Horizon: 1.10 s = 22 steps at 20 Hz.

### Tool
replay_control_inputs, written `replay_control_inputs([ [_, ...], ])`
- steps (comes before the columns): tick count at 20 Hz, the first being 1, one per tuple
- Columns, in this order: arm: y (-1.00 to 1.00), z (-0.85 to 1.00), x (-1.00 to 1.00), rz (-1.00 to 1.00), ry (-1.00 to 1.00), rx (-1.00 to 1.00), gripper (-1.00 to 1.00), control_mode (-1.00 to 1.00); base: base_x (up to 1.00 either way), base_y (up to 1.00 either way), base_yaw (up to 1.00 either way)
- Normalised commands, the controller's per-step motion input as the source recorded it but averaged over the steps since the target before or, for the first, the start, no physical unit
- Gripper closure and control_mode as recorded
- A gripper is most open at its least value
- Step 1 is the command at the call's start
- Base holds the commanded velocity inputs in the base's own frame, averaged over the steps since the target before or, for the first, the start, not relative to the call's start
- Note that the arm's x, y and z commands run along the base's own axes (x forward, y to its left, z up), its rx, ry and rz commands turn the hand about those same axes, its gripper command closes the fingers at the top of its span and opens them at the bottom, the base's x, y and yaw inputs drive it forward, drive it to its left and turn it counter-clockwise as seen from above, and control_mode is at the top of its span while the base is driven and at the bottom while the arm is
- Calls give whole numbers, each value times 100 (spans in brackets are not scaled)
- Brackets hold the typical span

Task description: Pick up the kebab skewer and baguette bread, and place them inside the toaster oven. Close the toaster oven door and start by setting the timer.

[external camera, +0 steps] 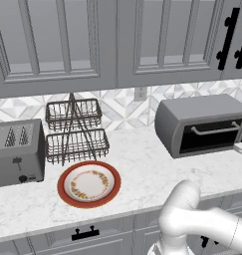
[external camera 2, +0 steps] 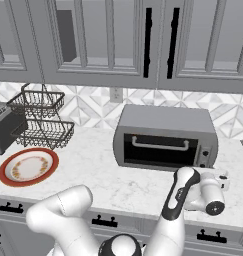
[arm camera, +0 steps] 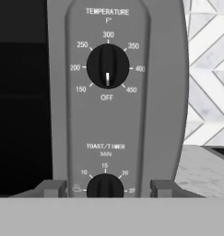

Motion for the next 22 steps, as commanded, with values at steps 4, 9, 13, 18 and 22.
replay_control_inputs([
  [4, 0, 0, 0, 0, 0, 0, 100, -100, 0, 0, 0],
  [9, 0, 0, 0, 0, 0, 0, 100, -100, 0, 0, 0],
  [13, 0, 0, 0, 0, 0, 0, 100, -100, 0, 0, 0],
  [18, 0, 0, 0, 0, 0, 0, 100, -100, 0, 0, 0],
  [22, 0, 0, 0, 1, 1, 0, 100, -100, 0, 0, 0],
])
